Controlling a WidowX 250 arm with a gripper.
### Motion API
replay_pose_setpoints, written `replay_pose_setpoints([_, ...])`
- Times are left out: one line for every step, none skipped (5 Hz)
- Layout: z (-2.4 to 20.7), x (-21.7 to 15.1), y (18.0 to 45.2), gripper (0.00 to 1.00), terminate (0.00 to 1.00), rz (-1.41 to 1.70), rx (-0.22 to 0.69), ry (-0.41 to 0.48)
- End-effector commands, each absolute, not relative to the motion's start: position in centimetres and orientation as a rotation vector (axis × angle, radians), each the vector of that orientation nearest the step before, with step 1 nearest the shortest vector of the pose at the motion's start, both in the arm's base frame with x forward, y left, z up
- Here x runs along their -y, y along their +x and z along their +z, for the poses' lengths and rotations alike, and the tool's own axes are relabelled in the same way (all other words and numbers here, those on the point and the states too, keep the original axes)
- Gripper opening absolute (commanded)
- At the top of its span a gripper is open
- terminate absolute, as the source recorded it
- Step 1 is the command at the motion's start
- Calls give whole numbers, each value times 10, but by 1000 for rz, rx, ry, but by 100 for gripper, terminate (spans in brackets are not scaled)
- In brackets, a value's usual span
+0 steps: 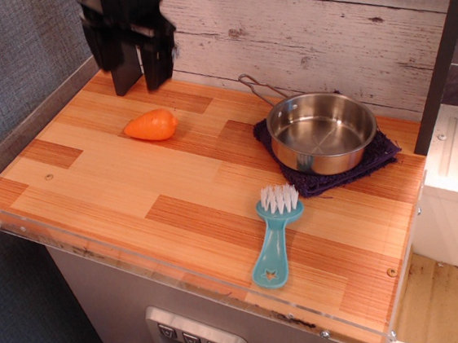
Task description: Move the orange object to the left of the pot.
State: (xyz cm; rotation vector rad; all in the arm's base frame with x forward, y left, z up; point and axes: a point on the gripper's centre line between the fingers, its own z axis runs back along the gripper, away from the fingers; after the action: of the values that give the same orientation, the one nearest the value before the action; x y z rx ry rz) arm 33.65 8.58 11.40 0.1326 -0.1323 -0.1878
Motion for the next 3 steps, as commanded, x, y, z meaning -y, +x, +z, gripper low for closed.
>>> replay_pose_setpoints([125,-35,314,100,0,-185,153,80])
replay_pose_setpoints([113,-24,310,100,0,-192,131,58])
replay_pose_setpoints([110,-23,308,100,0,-180,121,51])
